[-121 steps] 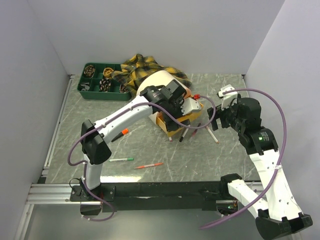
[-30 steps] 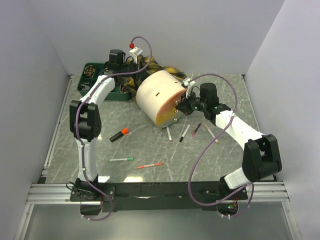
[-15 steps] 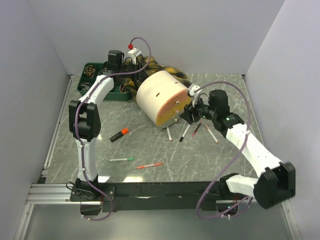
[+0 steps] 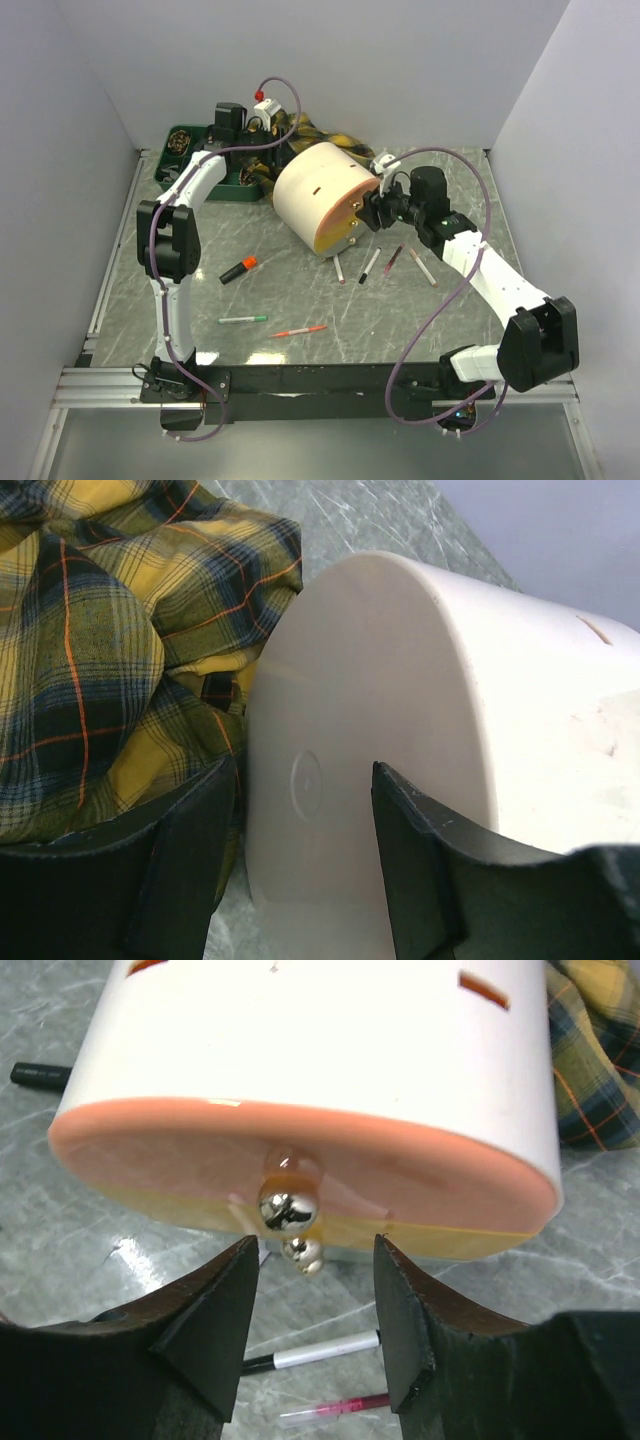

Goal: Sort the stationery into containers
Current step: Open the drawer in the storage box.

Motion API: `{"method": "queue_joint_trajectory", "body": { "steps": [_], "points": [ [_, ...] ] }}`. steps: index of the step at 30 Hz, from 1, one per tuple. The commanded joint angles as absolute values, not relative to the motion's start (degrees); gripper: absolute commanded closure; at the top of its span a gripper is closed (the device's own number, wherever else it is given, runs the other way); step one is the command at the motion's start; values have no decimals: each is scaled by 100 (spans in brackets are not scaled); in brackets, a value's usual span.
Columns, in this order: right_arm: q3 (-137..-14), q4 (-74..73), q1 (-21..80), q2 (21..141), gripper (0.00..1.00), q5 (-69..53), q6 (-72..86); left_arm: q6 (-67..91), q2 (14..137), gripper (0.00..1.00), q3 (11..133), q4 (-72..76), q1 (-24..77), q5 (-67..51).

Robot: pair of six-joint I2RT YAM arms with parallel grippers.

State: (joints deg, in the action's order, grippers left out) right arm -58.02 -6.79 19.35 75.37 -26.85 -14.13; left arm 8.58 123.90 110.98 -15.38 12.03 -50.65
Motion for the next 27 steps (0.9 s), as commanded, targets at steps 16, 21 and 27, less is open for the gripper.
{"method": "queue_joint_trajectory", "body": {
  "steps": [16,21,27],
  "points": [
    [-6381,-413,2057,7857,48,-2663,-1081,817,11953,37,10898,-1468,1239,-5291],
    [-6363,-404,2100,7866,55,-2628,-1037,826,11953,37,10890,-1450,1213,-5291],
    [-6346,-500,2109,7822,82,-2672,-1002,844,11944,36,10863,-1433,1178,-5273]
  ]
}}
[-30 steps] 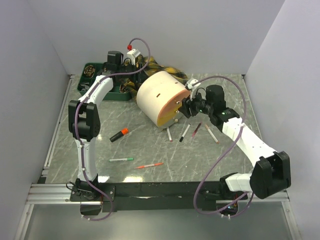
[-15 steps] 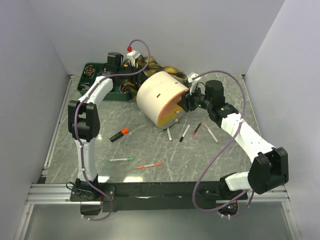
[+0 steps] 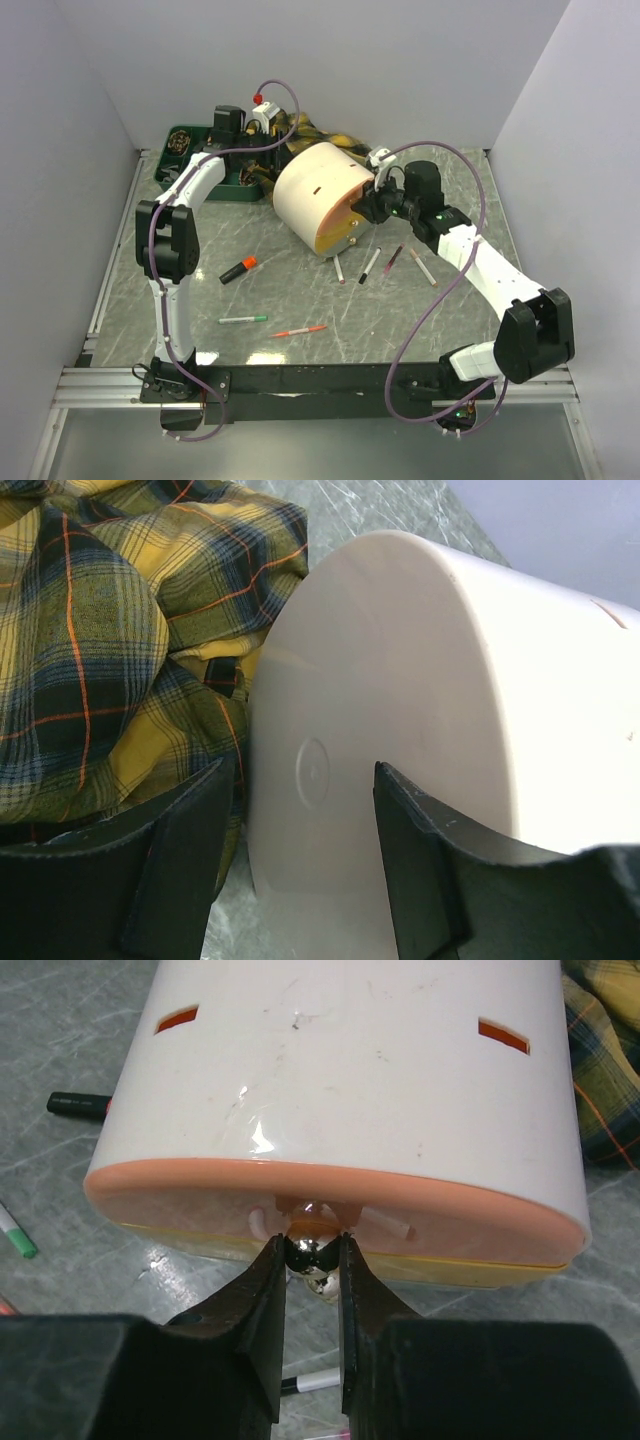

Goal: Sort the stationery into containers
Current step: Open the drawer in the storage box.

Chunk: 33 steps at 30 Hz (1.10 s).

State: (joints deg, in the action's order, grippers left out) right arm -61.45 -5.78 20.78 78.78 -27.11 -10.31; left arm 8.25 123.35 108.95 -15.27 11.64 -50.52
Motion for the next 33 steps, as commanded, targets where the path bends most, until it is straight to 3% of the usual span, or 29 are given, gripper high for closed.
{"method": "queue_joint_trajectory", "body": {
  "steps": [1,6,18,33],
  "points": [
    [-6328,-544,2118,7744,85,-2663,-1019,826,11953,36,10881,-1441,1169,-5265],
    [-6074,-965,2118,7296,93,-2593,-1239,826,11979,35,10960,-1441,1116,-5212],
    [-5098,-1661,2101,6126,93,-2400,-1608,738,12067,33,11135,-1468,1046,-5107],
    [-5080,-2126,2074,5766,94,-2338,-1951,563,12015,32,11092,-1573,984,-5001]
  ]
}}
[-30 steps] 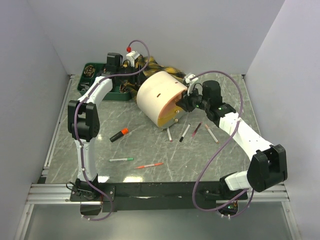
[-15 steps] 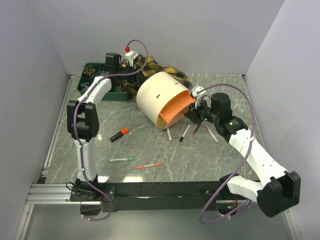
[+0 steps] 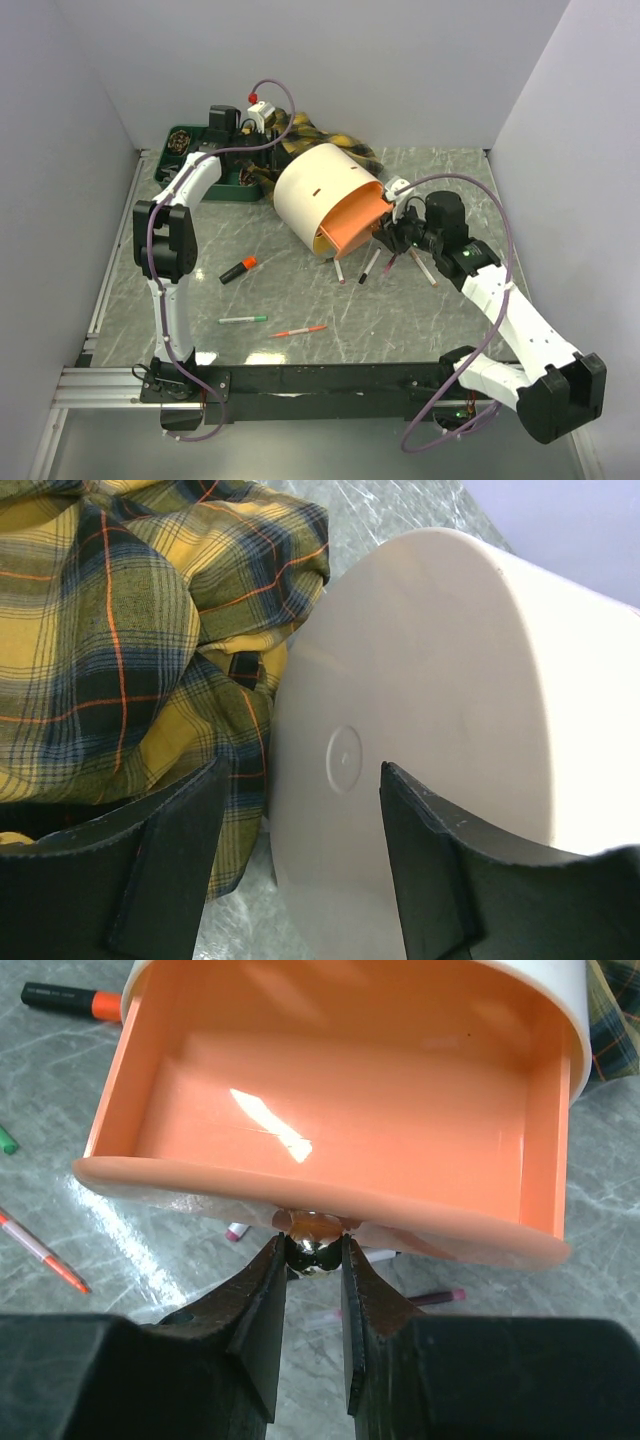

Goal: Sort the stationery into containers
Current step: Open the drawer in the storage box.

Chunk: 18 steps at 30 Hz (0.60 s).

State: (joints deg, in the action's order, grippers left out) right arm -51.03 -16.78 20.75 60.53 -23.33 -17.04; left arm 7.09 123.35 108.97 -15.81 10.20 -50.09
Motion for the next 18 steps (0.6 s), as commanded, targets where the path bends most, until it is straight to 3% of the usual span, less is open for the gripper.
{"method": "queue_joint_trajectory", "body": {
  "steps": [1,7,11,14,18],
  "points": [
    [-5080,-2162,2092,5731,93,-2329,-1942,554,12006,32,11100,-1582,984,-5010],
    [-4914,-2162,2074,5607,91,-2338,-1934,580,12023,31,11101,-1556,976,-5001],
    [-4957,-2083,2083,5678,59,-2242,-1907,554,11997,30,11127,-1599,967,-4966],
    [-5238,-2486,2066,5643,49,-1839,-1907,510,11875,30,11127,-1652,923,-4940],
    [-5361,-3119,2030,5117,43,-1275,-1723,545,11646,28,11022,-1653,844,-5010]
  ]
}}
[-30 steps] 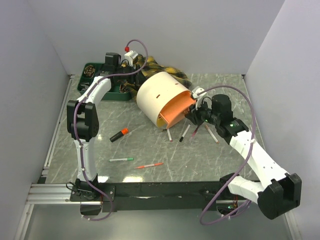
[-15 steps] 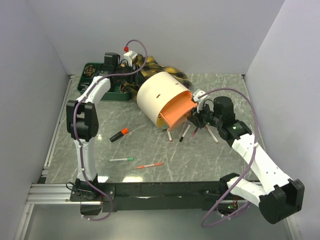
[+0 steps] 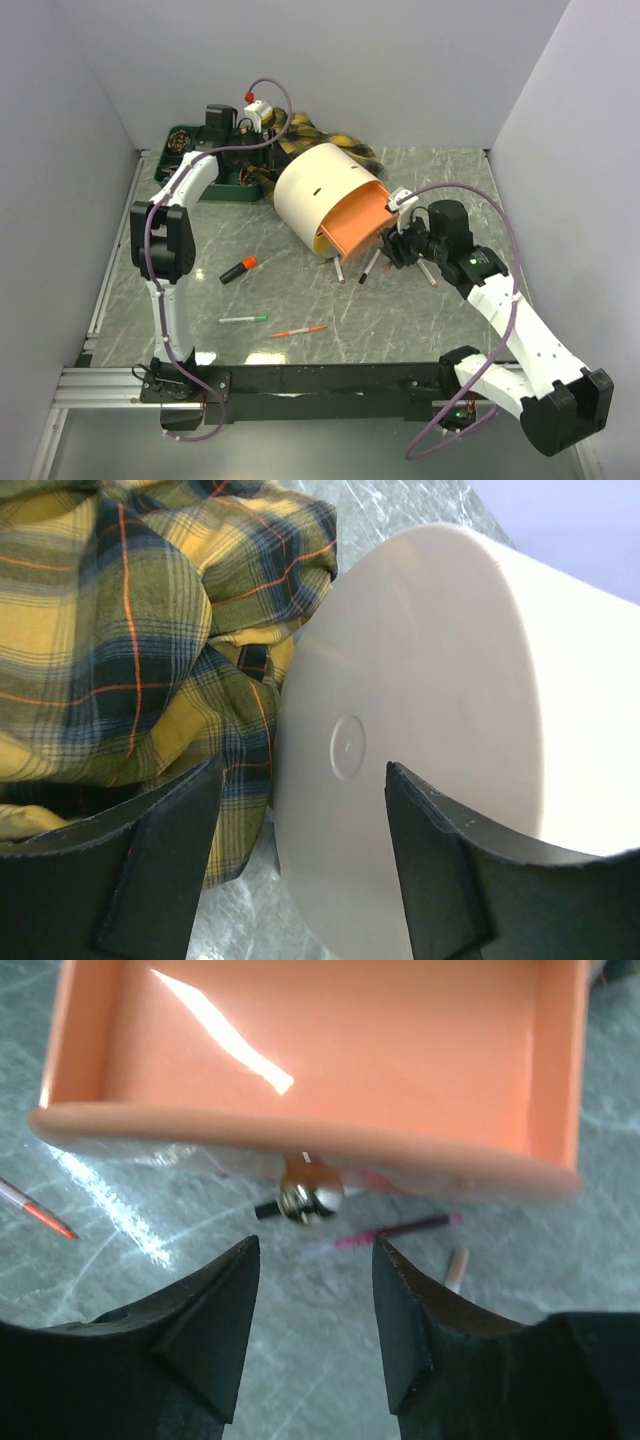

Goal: Sort the stationery into containers
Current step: Open the drawer in the storage box, then pick up the pen from the center of the board.

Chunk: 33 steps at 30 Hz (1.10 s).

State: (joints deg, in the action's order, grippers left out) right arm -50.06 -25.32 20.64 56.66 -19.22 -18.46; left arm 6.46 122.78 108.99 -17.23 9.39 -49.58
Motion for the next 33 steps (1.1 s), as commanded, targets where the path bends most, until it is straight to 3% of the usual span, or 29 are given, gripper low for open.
{"method": "queue_joint_trajectory", "body": {
  "steps": [1,8,14,15,17,33],
  "points": [
    [-5327,-3155,2030,5054,42,-1135,-1653,554,11593,28,10987,-1644,826,-5027],
    [-4720,-2725,898,5132,36,-747,-677,668,11347,23,10898,-1556,747,-4835],
    [-4430,-2654,-148,6142,41,-1327,-1648,1281,11294,14,10645,-1057,441,-4780],
    [-4386,-2593,-193,6352,43,-1336,-1835,1936,11294,1,10539,-820,335,-4955],
    [-4316,-2462,-307,6503,44,-1423,-2204,2301,11233,1,10311,-335,116,-4984],
    [-4219,-1828,-378,7900,51,-1828,-2927,1837,10934,1,10081,-773,-422,-4667]
  ]
}}
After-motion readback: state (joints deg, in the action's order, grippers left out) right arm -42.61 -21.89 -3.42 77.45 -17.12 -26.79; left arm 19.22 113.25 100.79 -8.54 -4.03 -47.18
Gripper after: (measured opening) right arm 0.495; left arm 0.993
